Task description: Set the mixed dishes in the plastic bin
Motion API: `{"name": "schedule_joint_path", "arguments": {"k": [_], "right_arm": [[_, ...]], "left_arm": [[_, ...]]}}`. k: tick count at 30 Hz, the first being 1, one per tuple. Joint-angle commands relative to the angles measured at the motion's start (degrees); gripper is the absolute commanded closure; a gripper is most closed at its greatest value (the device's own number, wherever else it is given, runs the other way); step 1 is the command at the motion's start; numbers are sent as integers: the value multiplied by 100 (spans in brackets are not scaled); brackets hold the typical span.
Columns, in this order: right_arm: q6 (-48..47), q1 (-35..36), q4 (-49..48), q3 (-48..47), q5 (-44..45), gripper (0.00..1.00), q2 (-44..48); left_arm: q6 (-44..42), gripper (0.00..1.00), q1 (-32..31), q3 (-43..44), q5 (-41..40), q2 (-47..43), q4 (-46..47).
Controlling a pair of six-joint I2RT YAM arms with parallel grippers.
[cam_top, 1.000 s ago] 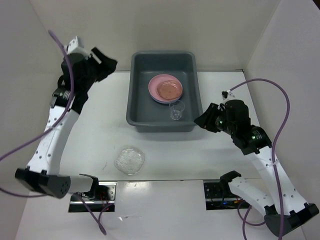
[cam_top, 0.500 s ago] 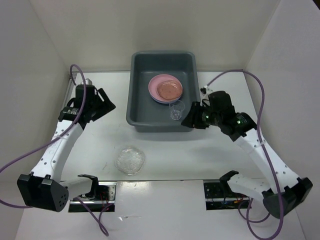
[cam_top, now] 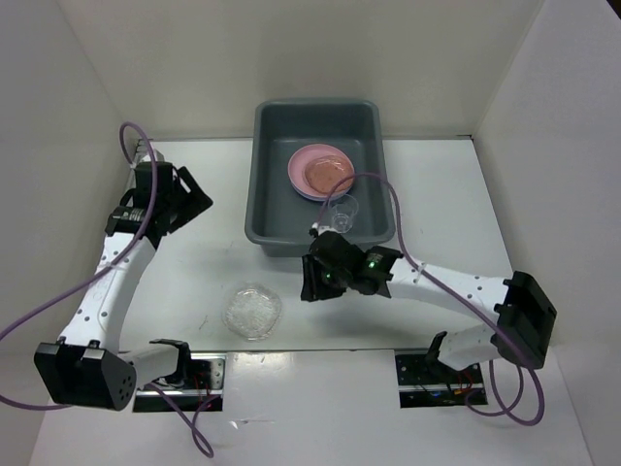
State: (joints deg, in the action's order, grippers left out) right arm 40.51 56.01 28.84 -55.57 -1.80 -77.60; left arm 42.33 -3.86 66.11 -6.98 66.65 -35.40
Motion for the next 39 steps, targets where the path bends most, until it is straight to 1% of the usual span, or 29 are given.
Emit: {"name": "schedule_joint_path", "arguments": {"k": [1, 3, 4, 5, 8, 9, 11, 14, 17, 21, 23, 26, 30, 31, 32, 34, 35, 38, 39], "right_arm": [[685, 629, -432, 38, 662, 56, -61], [974, 1015, -589, 99, 664, 56, -465], [1081, 1130, -842, 151, 603, 56, -605], [1195, 1236, -984, 152, 602, 53, -877], [1582, 1369, -1414, 222, 838, 53, -1239], [1678, 1369, -1547, 327, 900, 50, -1414], [2012, 1369, -1985, 529, 979, 50, -1477], [2469, 1369, -2320, 784, 1147, 50, -1547], [2812, 1369, -2734, 978, 1348, 50, -1424], [3015, 1369, -3182, 1057, 1402, 50, -1634], [3068, 1369, -3420, 988, 1201, 50, -1906], [3129, 1369, -3578, 882, 1147, 50, -2240], [3069, 1369, -3509, 601, 1147, 50, -2601], [3068, 1369, -3508, 548, 1147, 55, -2654], [3068, 1369, -3369, 478, 1147, 63, -2655], [3016, 1369, -3219, 416, 1225, 85, -2707], [3015, 1369, -3096, 416, 1226, 99, -2638], [3015, 1369, -2587, 416, 1367, 100, -2190], [3015, 1369, -2246, 416, 1419, 100, -2015]], "left_arm": [[-23, 21, 25, 87, -58, 119, 86], [-75, 21, 25, 87, -110, 172, 138], [-75, 21, 25, 87, -110, 173, 138], [-128, 21, 25, 87, -110, 173, 138], [-180, 20, 25, 87, -233, 173, 138], [-181, 20, 25, 87, -286, 173, 138], [-242, 20, 78, 34, -286, 173, 138], [-295, 20, 78, -19, -225, 173, 138], [-357, 20, 78, -159, -172, 173, 191], [-479, 20, 78, -212, -172, 120, 191], [-480, 20, 78, -265, -172, 120, 191], [-480, 20, 78, -265, -172, 120, 191], [-532, 20, 25, -265, -172, 120, 191], [-532, 20, 25, -265, -172, 120, 191], [-532, 20, 25, -265, -172, 120, 191], [-532, 20, 25, -265, -233, 120, 191], [-532, 20, 25, -265, -286, 120, 191], [-532, 20, 25, -265, -338, 68, 191], [-532, 20, 25, -265, -339, 67, 191]]}}
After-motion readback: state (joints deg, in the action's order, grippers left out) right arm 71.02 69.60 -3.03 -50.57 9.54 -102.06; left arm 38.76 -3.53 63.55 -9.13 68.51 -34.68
